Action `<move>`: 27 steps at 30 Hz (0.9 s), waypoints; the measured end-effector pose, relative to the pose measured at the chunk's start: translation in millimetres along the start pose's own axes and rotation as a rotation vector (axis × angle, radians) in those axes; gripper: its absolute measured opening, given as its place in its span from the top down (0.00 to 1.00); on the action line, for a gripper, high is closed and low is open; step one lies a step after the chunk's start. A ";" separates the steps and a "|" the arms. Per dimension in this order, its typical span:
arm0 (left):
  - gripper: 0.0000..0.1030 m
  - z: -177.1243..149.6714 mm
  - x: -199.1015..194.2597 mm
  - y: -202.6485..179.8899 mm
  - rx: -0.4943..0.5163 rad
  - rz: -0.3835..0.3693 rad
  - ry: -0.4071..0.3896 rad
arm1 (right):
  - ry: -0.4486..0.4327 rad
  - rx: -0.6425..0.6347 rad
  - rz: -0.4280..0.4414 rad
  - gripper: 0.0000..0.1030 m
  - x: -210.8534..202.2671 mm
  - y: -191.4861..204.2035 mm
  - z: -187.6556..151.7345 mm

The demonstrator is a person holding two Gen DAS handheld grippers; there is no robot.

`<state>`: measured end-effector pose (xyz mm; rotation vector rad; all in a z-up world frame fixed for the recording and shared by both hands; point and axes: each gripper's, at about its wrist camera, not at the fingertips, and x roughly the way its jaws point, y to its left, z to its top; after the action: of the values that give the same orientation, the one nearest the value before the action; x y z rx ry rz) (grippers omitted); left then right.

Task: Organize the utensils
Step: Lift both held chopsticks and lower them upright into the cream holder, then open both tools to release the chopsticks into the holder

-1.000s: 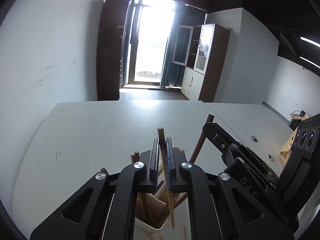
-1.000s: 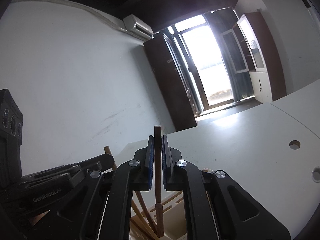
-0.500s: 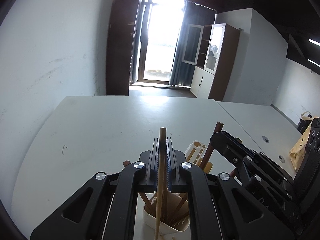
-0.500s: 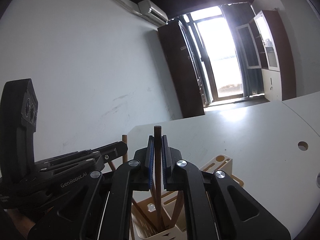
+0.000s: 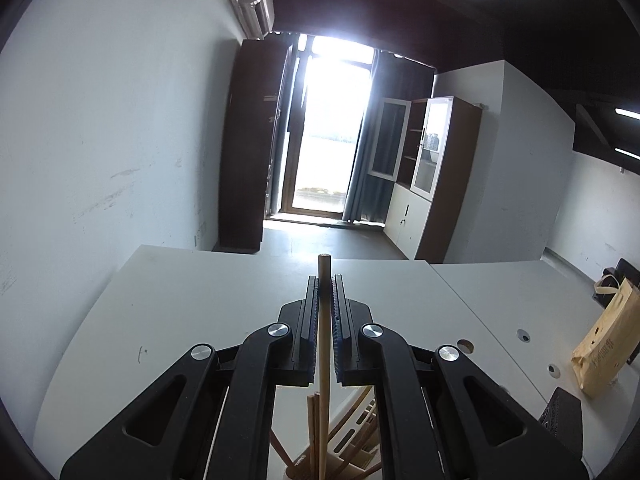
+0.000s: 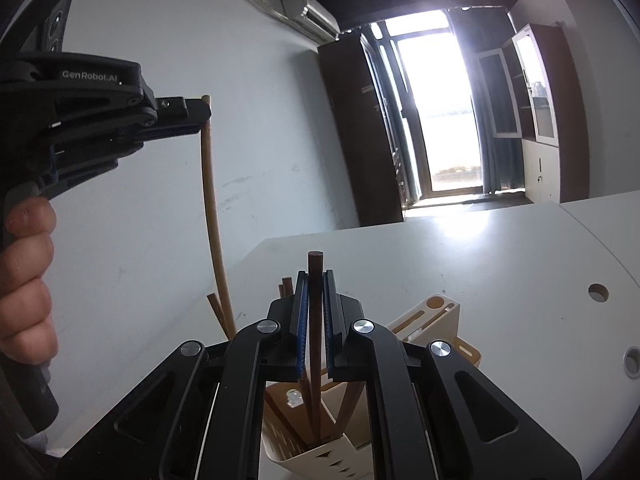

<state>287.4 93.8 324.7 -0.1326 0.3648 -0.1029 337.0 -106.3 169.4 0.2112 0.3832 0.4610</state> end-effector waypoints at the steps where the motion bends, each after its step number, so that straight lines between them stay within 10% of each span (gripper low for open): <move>1: 0.95 0.7 -2.2 -0.6 -0.002 0.000 -0.015 | 0.007 -0.003 -0.001 0.92 2.2 0.6 -1.5; 24: 0.99 -122.8 31.3 37.4 -0.017 -0.016 0.143 | 0.032 -0.052 -0.034 0.92 -9.2 11.7 -13.4; 27: 0.76 -137.7 19.4 39.4 -0.003 -0.032 0.159 | 0.038 -0.073 -0.038 0.72 -22.1 12.0 -11.9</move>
<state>258.6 115.0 184.7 -0.1334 0.5219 -0.1450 309.2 -104.9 168.9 0.1245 0.4062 0.4412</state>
